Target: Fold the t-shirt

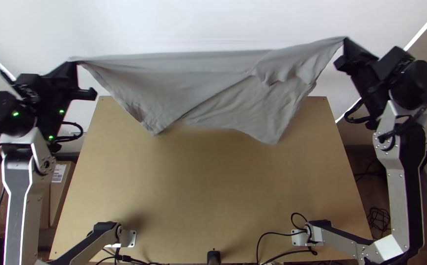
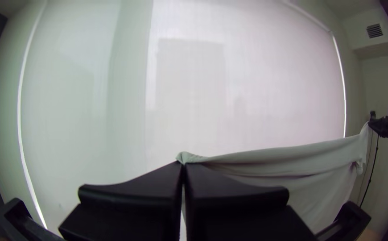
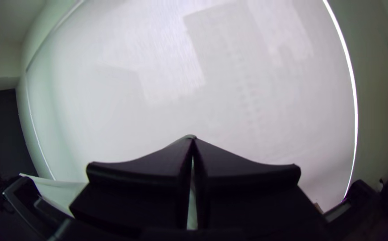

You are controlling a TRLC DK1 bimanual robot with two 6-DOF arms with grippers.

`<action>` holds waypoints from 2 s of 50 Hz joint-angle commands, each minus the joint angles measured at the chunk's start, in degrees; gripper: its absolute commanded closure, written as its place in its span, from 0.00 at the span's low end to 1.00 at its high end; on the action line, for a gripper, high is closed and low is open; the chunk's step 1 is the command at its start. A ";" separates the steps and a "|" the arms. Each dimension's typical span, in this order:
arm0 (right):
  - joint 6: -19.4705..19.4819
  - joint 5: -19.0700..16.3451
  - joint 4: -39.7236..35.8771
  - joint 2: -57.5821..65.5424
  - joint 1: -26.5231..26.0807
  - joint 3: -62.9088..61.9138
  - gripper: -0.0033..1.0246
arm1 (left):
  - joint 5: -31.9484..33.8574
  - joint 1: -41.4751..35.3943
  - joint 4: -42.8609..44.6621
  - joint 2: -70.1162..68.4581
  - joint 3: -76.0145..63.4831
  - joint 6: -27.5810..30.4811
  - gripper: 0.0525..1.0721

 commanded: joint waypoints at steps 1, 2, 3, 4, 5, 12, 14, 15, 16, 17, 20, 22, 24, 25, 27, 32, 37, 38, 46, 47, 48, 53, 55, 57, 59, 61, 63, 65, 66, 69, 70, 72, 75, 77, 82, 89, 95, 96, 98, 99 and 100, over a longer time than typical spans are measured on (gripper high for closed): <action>-0.65 3.07 4.72 -5.83 -1.45 2.60 0.97 | -1.62 0.85 3.45 -5.78 4.02 -1.82 0.97; -0.74 3.16 5.07 -6.62 -1.45 2.60 0.97 | -1.62 0.85 3.63 -6.39 4.28 -1.82 0.98; -0.74 3.16 5.42 -7.85 -1.45 2.69 0.97 | -1.62 0.85 3.81 -7.18 4.55 -1.90 0.98; -0.74 3.16 5.60 -8.91 -1.45 2.69 0.97 | -1.62 0.85 4.16 -7.89 4.72 -2.08 0.98; -0.74 3.24 5.69 -9.96 -1.45 2.69 0.97 | -1.62 0.85 4.24 -8.68 5.08 -2.08 0.98; -0.65 3.24 3.67 -18.66 -1.45 2.42 0.97 | -1.70 0.85 4.86 -14.65 5.69 -2.08 0.98; -0.65 3.24 2.00 -21.21 -1.45 2.42 0.97 | -1.70 0.85 5.12 -16.41 5.69 -2.08 0.98; -0.65 3.24 1.38 -22.35 -1.45 2.42 0.97 | -1.70 0.85 5.12 -17.29 5.69 -2.08 0.98; -0.56 3.24 0.77 -23.50 -1.45 2.34 0.97 | -1.70 0.85 4.95 -18.26 5.69 -2.08 0.98; -0.48 3.24 -0.11 -24.64 -1.45 2.34 0.97 | -1.70 0.77 4.86 -19.22 5.52 -2.08 0.98; -0.48 3.24 -2.05 -27.80 -1.54 2.42 0.97 | -1.70 0.85 4.68 -21.95 5.25 -2.52 0.98; -0.48 3.24 -3.19 -29.65 -1.81 2.86 0.97 | -1.70 0.68 4.07 -23.62 5.16 -3.22 0.98; -0.39 3.16 -4.16 -31.14 -1.89 3.57 0.97 | -1.70 0.85 3.98 -25.03 4.90 -3.22 0.98; -0.39 3.16 -4.42 -31.58 -1.98 3.83 0.97 | -1.70 0.85 3.72 -25.64 4.81 -3.40 0.98; 0.05 3.07 -5.12 -32.46 -2.33 4.62 0.97 | -1.70 0.59 2.75 -26.61 4.64 -3.40 0.98; 1.63 2.45 -6.79 -32.99 -3.56 5.59 0.97 | -1.70 0.41 1.70 -28.28 3.76 -3.84 0.98; 3.74 1.92 -7.76 -32.46 -3.91 4.62 0.97 | -1.62 0.15 -0.24 -28.80 2.53 -4.63 0.98; 3.92 1.84 -7.85 -32.46 -3.83 4.00 0.97 | -1.70 0.15 -0.50 -28.89 1.74 -4.80 0.98; 6.82 0.61 -7.85 -33.43 -3.83 -7.77 0.97 | -0.74 -0.29 -2.08 -32.06 -10.31 -6.30 0.98; 7.00 0.43 -7.85 -33.78 -3.74 -9.97 0.97 | -0.74 -0.29 -1.91 -32.41 -12.24 -6.30 0.98; 7.35 0.25 -7.85 -34.04 -3.65 -11.99 0.97 | -0.65 -0.29 -2.00 -32.76 -13.91 -6.30 0.98; 7.79 -0.01 -6.62 -36.24 -2.60 -23.86 0.97 | 1.11 -0.46 -2.35 -34.34 -24.02 -6.56 0.98; 7.79 -0.01 -6.00 -36.94 -1.98 -28.78 0.97 | 1.72 -0.46 -2.17 -34.87 -28.23 -6.47 0.98; 7.70 -0.01 -4.60 -37.65 -1.37 -33.61 0.97 | 1.81 -0.46 -1.03 -35.22 -31.66 -6.56 0.98; 7.52 0.08 -2.66 -38.53 -0.66 -38.62 0.97 | 2.78 -0.46 -0.85 -35.40 -35.27 -6.47 0.98; 7.52 0.08 -0.38 -39.23 -0.49 -43.19 0.97 | 2.95 -0.38 0.99 -35.22 -38.96 -6.21 0.98; 7.61 0.08 1.21 -39.41 0.04 -47.15 0.97 | 3.31 -0.29 2.05 -35.04 -41.77 -6.39 0.98; 7.61 0.08 3.31 -39.32 0.39 -50.75 0.97 | 4.27 -0.64 2.22 -34.34 -44.49 -6.30 0.98; 7.70 0.08 4.28 -39.14 0.48 -52.33 0.97 | 4.27 -0.64 3.28 -33.81 -45.99 -6.21 0.98; 7.79 0.17 7.45 -37.56 1.18 -56.46 0.97 | 4.62 -0.73 4.77 -31.88 -49.06 -6.21 0.98; 7.79 0.34 8.68 -36.59 1.45 -57.61 0.97 | 4.80 -1.17 5.48 -30.83 -49.94 -6.12 0.98; 7.96 0.43 10.26 -34.66 1.62 -59.01 0.97 | 4.80 -1.34 7.50 -28.45 -51.61 -6.12 0.98; 7.79 0.61 12.81 -30.97 1.97 -60.42 0.97 | 4.80 -1.43 9.52 -24.23 -52.84 -6.12 0.98; 7.96 0.61 14.56 -28.24 1.97 -60.86 0.97 | 4.80 -1.34 11.10 -21.16 -53.20 -6.12 0.98; 7.96 0.61 18.70 -20.51 1.97 -60.86 0.97 | 4.89 -1.17 14.79 -14.04 -53.20 -6.12 0.98; 8.05 0.61 21.33 -8.20 2.06 -57.78 0.97 | 4.80 -0.82 19.63 -3.14 -51.00 -6.03 0.98; 8.14 0.61 21.24 2.25 1.97 -53.30 0.97 | 4.80 -0.02 20.68 6.97 -46.08 -6.30 0.98; 8.14 0.61 21.24 3.66 1.97 -52.51 0.97 | 4.80 0.24 20.77 8.72 -45.02 -6.30 0.98; 8.14 0.52 21.07 6.47 1.97 -50.84 0.97 | 4.89 0.77 20.77 11.80 -43.18 -6.65 0.98; 8.14 0.52 20.98 7.79 1.97 -50.05 0.97 | 4.80 0.77 20.77 13.38 -42.21 -6.65 0.98; 8.14 0.52 20.89 9.11 1.97 -49.26 0.97 | 4.80 0.85 20.86 14.88 -41.24 -6.74 0.98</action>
